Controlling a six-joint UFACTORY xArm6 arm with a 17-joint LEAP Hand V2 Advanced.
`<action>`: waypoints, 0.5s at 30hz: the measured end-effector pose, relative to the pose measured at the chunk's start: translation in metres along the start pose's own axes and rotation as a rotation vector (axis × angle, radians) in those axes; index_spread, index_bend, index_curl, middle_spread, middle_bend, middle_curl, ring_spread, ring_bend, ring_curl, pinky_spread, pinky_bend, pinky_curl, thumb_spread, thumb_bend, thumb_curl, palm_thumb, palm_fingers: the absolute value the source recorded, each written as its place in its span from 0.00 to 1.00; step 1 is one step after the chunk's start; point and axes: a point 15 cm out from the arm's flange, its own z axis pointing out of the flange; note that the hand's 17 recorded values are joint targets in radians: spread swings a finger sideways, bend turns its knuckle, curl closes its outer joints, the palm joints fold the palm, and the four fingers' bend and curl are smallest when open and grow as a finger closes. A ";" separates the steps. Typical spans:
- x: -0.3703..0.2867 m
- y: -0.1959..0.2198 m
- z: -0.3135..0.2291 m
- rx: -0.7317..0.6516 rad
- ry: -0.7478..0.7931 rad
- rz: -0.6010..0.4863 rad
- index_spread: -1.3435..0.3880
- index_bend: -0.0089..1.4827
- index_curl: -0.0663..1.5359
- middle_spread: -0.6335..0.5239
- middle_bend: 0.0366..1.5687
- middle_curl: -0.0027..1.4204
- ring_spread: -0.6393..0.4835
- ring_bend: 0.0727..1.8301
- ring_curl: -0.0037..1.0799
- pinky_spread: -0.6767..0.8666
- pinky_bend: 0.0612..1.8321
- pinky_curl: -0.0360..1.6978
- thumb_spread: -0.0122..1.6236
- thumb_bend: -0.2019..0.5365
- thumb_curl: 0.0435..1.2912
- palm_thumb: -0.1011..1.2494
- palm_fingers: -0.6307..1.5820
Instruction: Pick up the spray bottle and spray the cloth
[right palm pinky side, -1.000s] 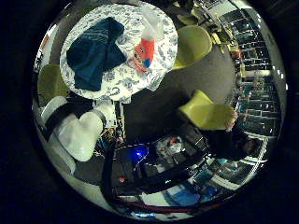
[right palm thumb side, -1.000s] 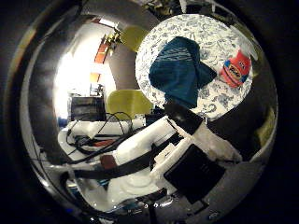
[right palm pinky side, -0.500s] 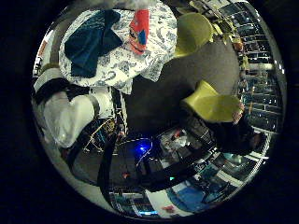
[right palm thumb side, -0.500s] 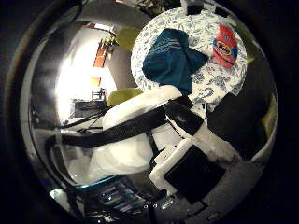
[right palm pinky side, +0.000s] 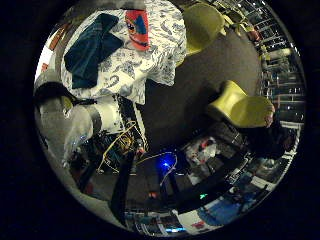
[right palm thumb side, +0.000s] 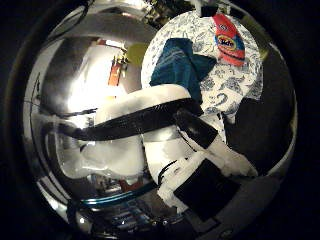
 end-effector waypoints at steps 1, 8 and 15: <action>0.003 0.000 0.003 0.014 -0.023 0.013 0.65 0.13 0.27 0.65 0.16 0.25 0.76 0.17 0.24 0.69 0.40 0.02 0.73 0.25 0.22 0.56 0.45; 0.035 -0.010 0.008 0.150 -0.099 0.101 0.64 0.13 0.27 0.63 0.17 0.25 0.75 0.18 0.24 0.68 0.42 0.01 0.72 0.25 0.22 0.54 0.46; 0.057 -0.007 0.008 0.162 -0.099 0.132 0.64 0.13 0.27 0.63 0.17 0.25 0.75 0.19 0.24 0.69 0.42 0.01 0.72 0.25 0.22 0.51 0.46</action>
